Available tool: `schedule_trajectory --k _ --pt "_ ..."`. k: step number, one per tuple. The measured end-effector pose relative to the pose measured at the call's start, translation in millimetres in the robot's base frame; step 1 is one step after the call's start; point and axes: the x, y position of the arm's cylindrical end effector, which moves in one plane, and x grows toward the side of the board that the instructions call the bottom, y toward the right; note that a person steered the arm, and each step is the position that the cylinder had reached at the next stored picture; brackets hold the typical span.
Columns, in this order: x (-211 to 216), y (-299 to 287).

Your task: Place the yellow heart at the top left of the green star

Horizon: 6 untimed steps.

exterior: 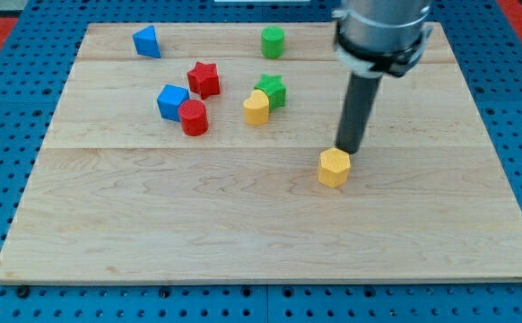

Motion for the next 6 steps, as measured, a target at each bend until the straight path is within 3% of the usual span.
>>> schedule_trajectory --k 1,2,5,6 --pt "-14.5 -73.5" --pt "-52.5 -101.8" --pt "-124.4 -108.2" --pt "-134.3 -143.4"
